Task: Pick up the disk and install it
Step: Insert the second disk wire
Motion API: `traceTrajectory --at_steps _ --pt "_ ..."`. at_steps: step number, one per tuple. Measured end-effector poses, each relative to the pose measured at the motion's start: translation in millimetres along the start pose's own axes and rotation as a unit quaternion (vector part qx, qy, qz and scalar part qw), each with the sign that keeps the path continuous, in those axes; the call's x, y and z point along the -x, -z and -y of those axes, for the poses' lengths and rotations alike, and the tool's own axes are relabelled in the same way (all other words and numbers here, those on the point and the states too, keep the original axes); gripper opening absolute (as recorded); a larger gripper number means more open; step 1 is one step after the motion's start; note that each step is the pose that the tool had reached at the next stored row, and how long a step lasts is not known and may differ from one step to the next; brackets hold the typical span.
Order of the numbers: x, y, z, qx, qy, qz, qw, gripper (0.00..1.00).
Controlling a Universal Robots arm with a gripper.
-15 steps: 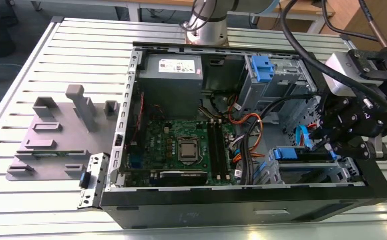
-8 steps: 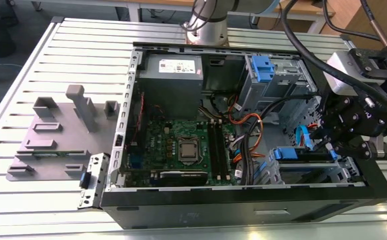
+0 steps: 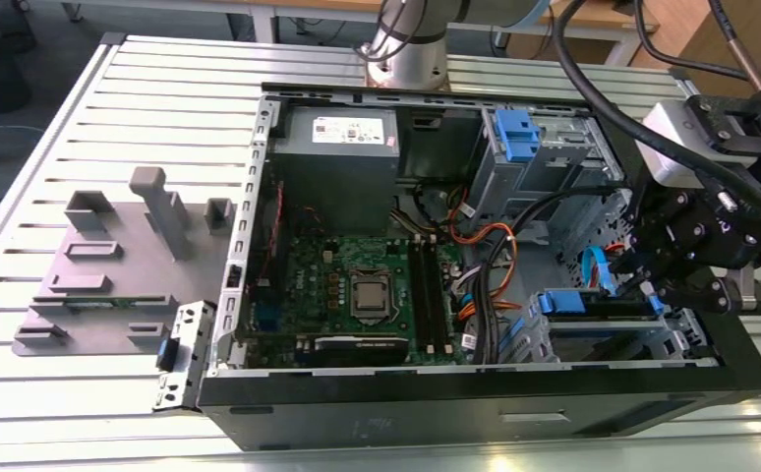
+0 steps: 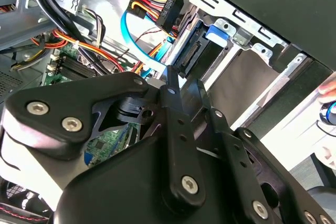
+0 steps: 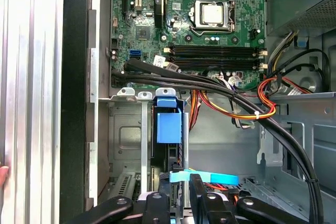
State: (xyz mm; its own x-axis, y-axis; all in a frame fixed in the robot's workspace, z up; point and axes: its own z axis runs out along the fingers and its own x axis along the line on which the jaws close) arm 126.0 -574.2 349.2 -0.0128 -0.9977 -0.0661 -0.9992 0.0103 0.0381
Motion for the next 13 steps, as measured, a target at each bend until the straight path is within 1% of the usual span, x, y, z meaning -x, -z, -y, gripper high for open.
traceTrajectory --at_steps 3,7,9,13 --pt "0.1 2.0 -0.1 0.0000 0.000 -0.0002 1.00000 0.29" --pt "0.5 7.9 -0.3 0.0000 0.000 -0.0001 1.00000 0.29" --pt "1.0 8.0 -0.3 0.0000 0.000 0.0003 1.00000 0.29" --pt "6.0 7.4 -0.4 0.0001 0.000 0.0034 0.99999 0.29"
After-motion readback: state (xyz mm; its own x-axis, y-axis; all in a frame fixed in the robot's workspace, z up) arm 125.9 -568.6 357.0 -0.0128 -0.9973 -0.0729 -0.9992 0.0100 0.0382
